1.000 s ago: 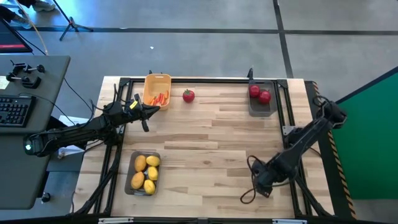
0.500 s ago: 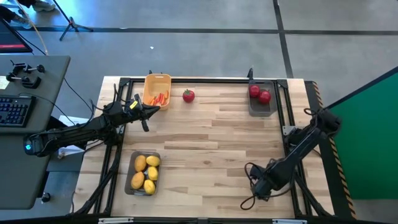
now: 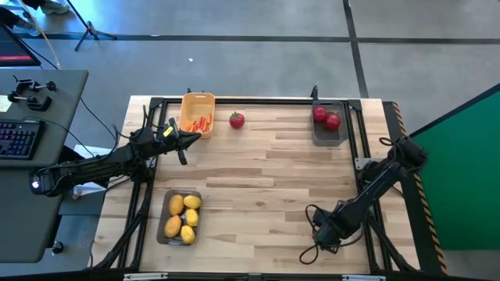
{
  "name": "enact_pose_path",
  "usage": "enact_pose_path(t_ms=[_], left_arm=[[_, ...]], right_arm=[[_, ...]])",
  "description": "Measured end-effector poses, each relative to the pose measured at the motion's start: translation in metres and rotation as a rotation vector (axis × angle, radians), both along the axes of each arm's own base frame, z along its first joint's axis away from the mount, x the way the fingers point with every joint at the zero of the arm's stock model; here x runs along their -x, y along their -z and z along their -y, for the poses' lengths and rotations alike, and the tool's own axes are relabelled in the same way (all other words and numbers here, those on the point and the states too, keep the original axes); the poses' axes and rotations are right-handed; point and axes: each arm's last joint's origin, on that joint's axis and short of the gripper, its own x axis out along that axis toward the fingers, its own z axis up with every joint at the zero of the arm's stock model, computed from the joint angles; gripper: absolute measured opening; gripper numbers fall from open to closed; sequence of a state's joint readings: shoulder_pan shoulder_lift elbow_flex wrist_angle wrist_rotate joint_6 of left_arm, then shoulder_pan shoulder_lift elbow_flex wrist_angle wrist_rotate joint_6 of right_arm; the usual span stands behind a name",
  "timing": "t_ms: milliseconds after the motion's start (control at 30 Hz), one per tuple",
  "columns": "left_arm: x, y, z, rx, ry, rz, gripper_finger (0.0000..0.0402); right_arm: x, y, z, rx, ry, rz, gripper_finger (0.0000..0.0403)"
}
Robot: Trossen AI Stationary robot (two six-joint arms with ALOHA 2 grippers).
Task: Sort produce into baskets
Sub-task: Put the tomato into the top gray bin
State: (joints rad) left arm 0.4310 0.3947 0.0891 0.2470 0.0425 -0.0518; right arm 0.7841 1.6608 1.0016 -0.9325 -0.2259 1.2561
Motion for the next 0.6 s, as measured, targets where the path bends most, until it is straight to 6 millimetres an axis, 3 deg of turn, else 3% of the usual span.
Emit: enact_pose_path(t_ms=[133, 267, 433, 600], left_arm=[[0.000, 0.000, 0.000, 0.000, 0.000, 0.000, 0.0000], [0.000, 0.000, 0.000, 0.000, -0.001, 0.000, 0.0000], [0.000, 0.000, 0.000, 0.000, -0.002, 0.000, 0.0000], [0.000, 0.001, 0.000, 0.002, -0.003, -0.007, 0.0000]], right_arm=[[-0.008, -0.005, 0.010, -0.012, 0.018, 0.030, 0.0269], [-0.021, -0.023, 0.036, -0.008, 0.061, 0.124, 0.0267], [-0.032, -0.050, 0.094, 0.040, 0.135, 0.204, 0.0266], [-0.030, -0.070, 0.161, 0.101, 0.200, 0.237, 0.0265]])
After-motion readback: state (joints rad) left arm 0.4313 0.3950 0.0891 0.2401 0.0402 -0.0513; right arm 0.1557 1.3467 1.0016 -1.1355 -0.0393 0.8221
